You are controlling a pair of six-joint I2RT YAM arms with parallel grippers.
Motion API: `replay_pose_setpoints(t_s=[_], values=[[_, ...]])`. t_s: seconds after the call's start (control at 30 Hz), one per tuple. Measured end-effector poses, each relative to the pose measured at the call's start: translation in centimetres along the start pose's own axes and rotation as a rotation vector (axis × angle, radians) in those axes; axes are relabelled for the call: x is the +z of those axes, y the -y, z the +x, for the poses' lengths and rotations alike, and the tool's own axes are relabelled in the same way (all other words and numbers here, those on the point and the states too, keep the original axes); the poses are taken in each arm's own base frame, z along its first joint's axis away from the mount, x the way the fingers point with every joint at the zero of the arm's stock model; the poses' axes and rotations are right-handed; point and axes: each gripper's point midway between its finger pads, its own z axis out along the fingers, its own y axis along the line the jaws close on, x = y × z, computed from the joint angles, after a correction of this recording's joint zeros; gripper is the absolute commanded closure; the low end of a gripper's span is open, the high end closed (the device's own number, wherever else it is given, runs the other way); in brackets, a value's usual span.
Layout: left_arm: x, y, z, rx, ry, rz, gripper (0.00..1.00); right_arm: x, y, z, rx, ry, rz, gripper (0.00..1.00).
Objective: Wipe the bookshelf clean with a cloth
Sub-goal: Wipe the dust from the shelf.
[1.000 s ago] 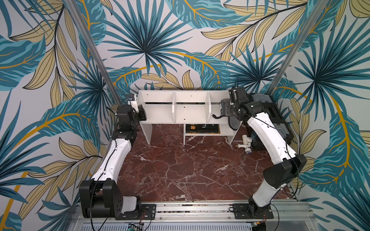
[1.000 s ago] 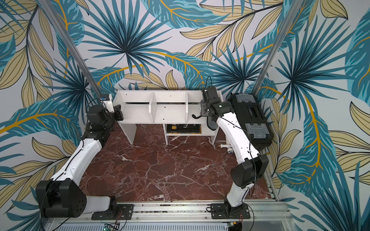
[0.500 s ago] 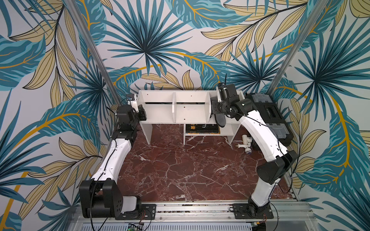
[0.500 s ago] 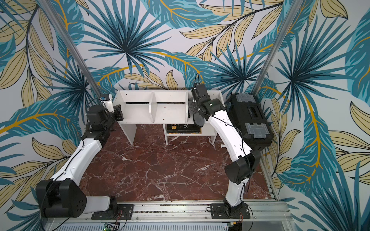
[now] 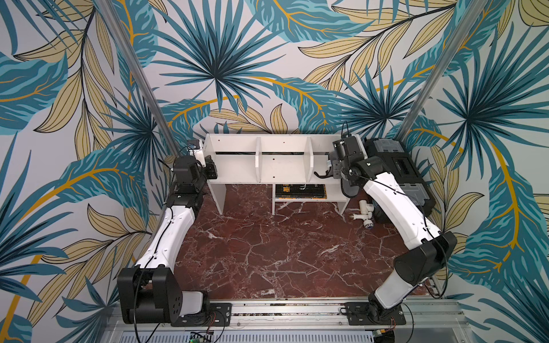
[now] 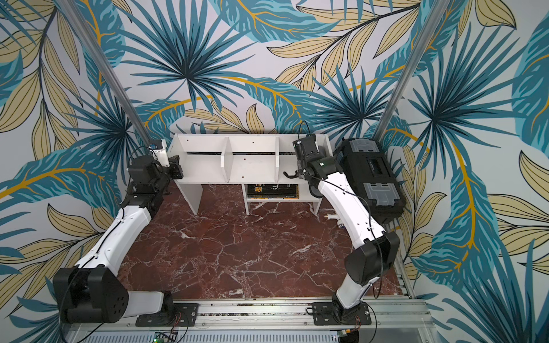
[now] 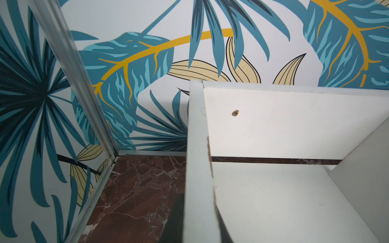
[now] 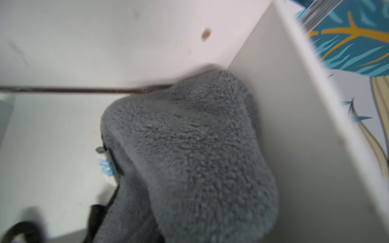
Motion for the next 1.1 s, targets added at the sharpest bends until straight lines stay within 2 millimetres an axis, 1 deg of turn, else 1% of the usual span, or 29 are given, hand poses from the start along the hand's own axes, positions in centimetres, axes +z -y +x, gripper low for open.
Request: replay_pose_setpoints(t_s=[0.03,0.1,0.27,0.3,0.37,0.43,0.47,0.53,0.57,0.63,0.7,0.8,0.9,0.97,1.0,1.03,1.1], values=[[0.0,0.0,0.0,0.0,0.0,0.0,1.0,-0.1,-0.4,0.6,-0.001,-0.011,-0.027,1.0],[0.0,0.0,0.0,0.0,0.0,0.0,1.0,-0.8,-1.8,0.9,-0.005,-0.01,-0.096,1.0],[0.0,0.0,0.0,0.0,0.0,0.0,1.0,-2.9,-7.0,0.2,-0.009,0.013,-0.311,1.0],[0.0,0.0,0.0,0.0,0.0,0.0,1.0,-3.3,-7.8,0.0,0.0,0.018,-0.347,1.0],[0.0,0.0,0.0,0.0,0.0,0.0,1.0,-3.6,-8.6,-0.3,0.02,0.024,-0.391,1.0],[0.0,0.0,0.0,0.0,0.0,0.0,1.0,-3.7,-8.9,-0.5,0.039,0.024,-0.412,1.0],[0.0,0.0,0.0,0.0,0.0,0.0,1.0,-3.7,-8.8,-0.5,0.044,0.024,-0.41,1.0],[0.0,0.0,0.0,0.0,0.0,0.0,1.0,-3.4,-8.1,-0.4,0.045,0.017,-0.373,1.0],[0.0,0.0,0.0,0.0,0.0,0.0,1.0,-3.3,-7.5,-0.3,0.04,0.01,-0.339,1.0],[0.0,0.0,0.0,0.0,0.0,0.0,1.0,-3.2,-5.8,-0.9,0.04,0.004,-0.266,1.0],[0.0,0.0,0.0,0.0,0.0,0.0,1.0,-3.3,-3.5,-2.4,0.05,0.028,-0.18,1.0],[0.0,0.0,0.0,0.0,0.0,0.0,1.0,-4.3,-0.1,-5.0,0.077,0.086,-0.074,1.0],[0.0,0.0,0.0,0.0,0.0,0.0,1.0,-5.6,1.9,-7.8,0.103,0.156,-0.016,1.0],[0.0,0.0,0.0,0.0,0.0,0.0,1.0,-6.0,2.1,-9.4,0.113,0.194,-0.01,1.0],[0.0,0.0,0.0,0.0,0.0,0.0,1.0,-6.0,1.8,-10.3,0.116,0.21,-0.017,1.0],[0.0,0.0,0.0,0.0,0.0,0.0,1.0,-6.0,1.5,-11.1,0.118,0.224,-0.028,1.0],[0.0,0.0,0.0,0.0,0.0,0.0,1.0,-5.6,0.1,-12.5,0.121,0.248,-0.07,1.0]])
